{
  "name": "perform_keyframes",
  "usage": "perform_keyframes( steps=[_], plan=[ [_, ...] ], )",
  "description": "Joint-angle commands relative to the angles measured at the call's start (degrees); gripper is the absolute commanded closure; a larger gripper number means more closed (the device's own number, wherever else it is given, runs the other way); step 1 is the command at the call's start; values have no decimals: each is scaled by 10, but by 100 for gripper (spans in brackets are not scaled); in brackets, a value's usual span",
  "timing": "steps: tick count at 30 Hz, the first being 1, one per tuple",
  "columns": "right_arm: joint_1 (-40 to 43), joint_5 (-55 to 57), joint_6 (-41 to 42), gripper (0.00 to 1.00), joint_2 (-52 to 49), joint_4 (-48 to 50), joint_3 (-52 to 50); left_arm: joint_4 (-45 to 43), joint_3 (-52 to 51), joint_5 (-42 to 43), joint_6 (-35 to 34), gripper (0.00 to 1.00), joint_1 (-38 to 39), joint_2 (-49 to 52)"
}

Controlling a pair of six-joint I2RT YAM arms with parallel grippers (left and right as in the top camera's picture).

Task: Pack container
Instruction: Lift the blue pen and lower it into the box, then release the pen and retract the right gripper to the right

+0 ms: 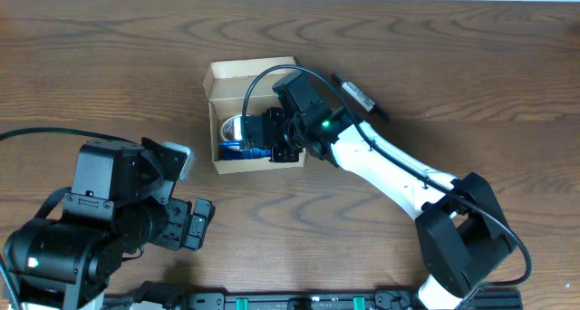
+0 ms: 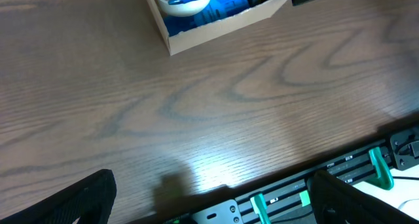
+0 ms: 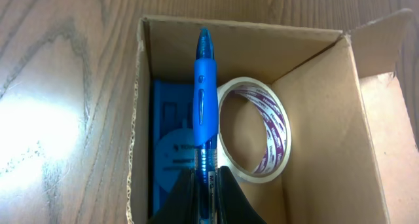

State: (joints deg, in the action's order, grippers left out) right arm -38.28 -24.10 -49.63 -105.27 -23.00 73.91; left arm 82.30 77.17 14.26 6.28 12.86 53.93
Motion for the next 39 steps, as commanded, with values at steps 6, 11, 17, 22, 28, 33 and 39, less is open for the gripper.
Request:
perform_keyframes(
  steps=[6,11,17,22,28,33,39],
  plan=[
    [-4,2,25,99,-3,-8,2,2,9,3,10,5,-1,-1],
    [-4,1,24,86,-3,-8,2,2,9,3,10,5,-1,-1],
    [-4,1,24,56,-3,-6,2,2,9,3,10,5,-1,-1],
    [-4,0,25,56,-3,1,2,2,9,3,10,5,-1,-1],
    [2,4,92,55,35,27,42,2,9,3,10,5,-1,-1],
    [35,76,120,56,90,27,83,2,9,3,10,5,-1,-1],
    [97,177,166,56,132,23,86,2,9,3,10,5,-1,-1]
  ],
)
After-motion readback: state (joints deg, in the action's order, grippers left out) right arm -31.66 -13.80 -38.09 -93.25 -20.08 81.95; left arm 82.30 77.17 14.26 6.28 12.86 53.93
